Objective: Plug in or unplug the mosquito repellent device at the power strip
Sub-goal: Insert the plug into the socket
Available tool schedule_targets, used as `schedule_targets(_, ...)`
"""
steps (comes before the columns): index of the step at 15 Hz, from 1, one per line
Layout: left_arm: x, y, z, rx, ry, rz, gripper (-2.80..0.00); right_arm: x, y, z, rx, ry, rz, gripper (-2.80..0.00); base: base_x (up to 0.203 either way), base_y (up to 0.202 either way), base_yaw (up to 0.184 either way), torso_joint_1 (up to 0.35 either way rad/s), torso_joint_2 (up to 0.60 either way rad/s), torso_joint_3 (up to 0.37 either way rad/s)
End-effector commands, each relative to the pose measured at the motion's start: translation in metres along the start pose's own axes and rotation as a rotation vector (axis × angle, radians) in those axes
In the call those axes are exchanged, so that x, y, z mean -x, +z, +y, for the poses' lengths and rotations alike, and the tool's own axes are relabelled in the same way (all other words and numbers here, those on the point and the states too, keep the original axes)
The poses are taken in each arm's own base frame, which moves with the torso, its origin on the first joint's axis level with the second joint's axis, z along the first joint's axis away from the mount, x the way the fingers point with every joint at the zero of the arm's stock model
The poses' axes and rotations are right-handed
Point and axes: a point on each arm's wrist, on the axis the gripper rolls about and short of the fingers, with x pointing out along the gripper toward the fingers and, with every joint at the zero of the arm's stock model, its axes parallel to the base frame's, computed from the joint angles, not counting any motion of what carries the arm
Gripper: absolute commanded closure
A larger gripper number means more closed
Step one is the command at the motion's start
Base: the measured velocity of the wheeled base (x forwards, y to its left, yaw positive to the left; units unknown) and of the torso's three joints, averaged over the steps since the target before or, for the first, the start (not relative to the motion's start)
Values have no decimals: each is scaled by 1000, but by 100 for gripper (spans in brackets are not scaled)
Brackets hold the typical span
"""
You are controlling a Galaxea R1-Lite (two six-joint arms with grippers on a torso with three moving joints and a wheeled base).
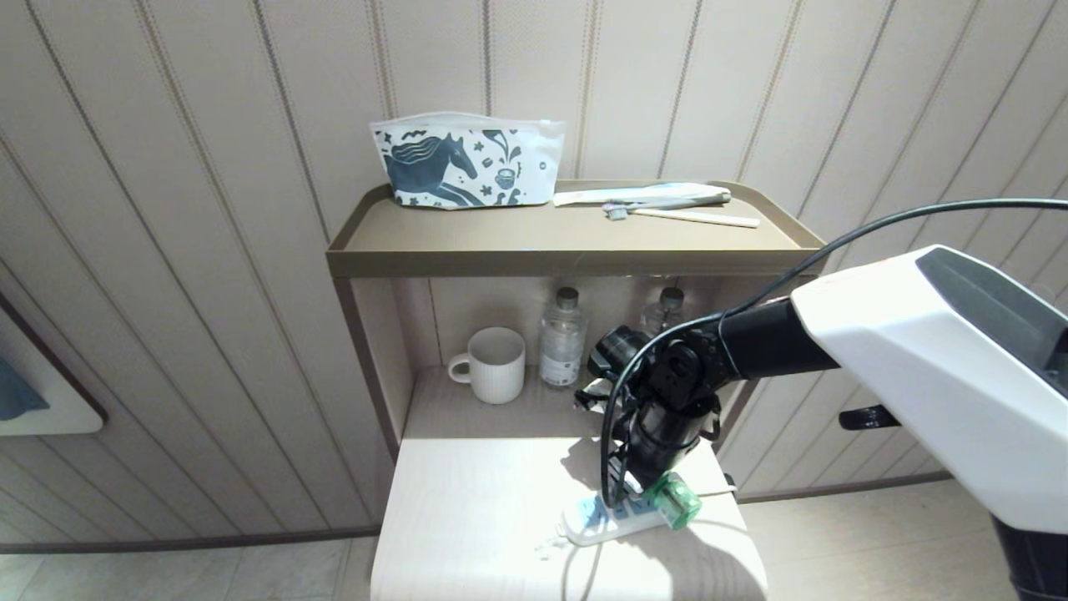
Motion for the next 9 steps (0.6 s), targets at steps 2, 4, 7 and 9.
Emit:
schedule_targets(2,0,0,0,0,0,-1,0,23,1,-1,2,-3,-54,-280,0,0,0,0,0,0)
schedule_targets(4,0,0,0,0,0,1,0,36,-1,-2,0,-5,-83,-280,0,0,0,0,0,0)
schedule_targets(7,0,0,0,0,-1,0,0,67,-6,-3,-2,-8,-147,-280,0,0,0,11,0,-1)
schedule_targets(9,0,0,0,0,-1,0,0,85,-12,-2,0,-9,-182,-280,0,0,0,0,0,0)
